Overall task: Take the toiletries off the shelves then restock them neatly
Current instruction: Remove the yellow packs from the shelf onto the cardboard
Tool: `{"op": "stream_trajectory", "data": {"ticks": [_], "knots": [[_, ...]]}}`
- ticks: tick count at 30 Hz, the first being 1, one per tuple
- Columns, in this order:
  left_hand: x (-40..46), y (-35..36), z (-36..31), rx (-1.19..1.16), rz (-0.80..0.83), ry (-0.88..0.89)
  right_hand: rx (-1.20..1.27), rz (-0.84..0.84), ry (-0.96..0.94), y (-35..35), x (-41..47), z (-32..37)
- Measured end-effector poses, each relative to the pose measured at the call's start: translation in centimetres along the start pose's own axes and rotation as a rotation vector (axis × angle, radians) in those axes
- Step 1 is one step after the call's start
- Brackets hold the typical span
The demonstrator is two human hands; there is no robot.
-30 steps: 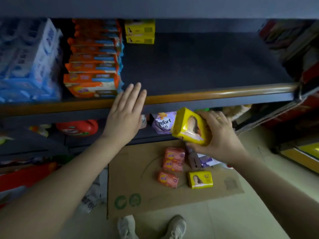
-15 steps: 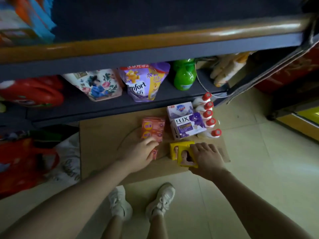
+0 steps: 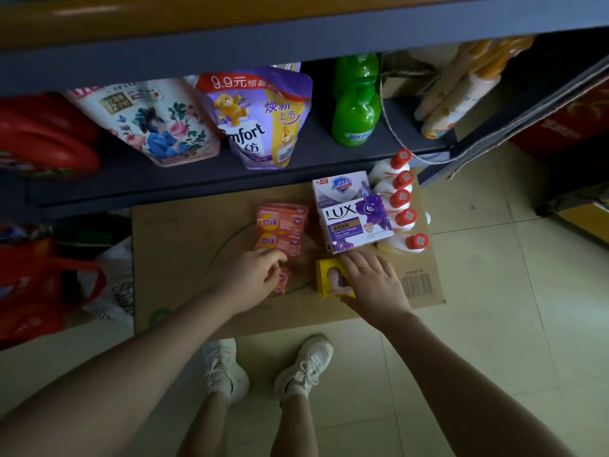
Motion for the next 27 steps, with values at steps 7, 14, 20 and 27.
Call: {"op": "stream_trajectory", "data": {"ticks": [7, 14, 20, 27], "knots": [[-0.8, -5.7, -1.3, -0.008, -0.165, 0.118, 0.348, -0.151, -0.156, -8.7, 0.3, 3.2], [-2.3, -17.5, -2.7, 0.203, -0.406, 0.234, 0.642, -0.400, -0.234, -21.0, 5.4, 11.2], [-4.4, -21.5, -2.0, 0.209, -0.449, 0.254, 0.633, -0.391, -0.191, -22.7, 7.6, 13.8], [-4.0, -12.3, 0.0, 0.050, -0.238, 0.209, 0.192, 0.094, 0.053, -11.3, 1.9, 6.0]]}}
Point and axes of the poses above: each hand's wrist, its own x-axis towards the middle knuckle, its own y-axis out of the palm, z = x × y, the point moved 3 cm from there along x, towards the middle knuckle, and after that the axes turned 9 degrees about y, right-handed, at the moved point
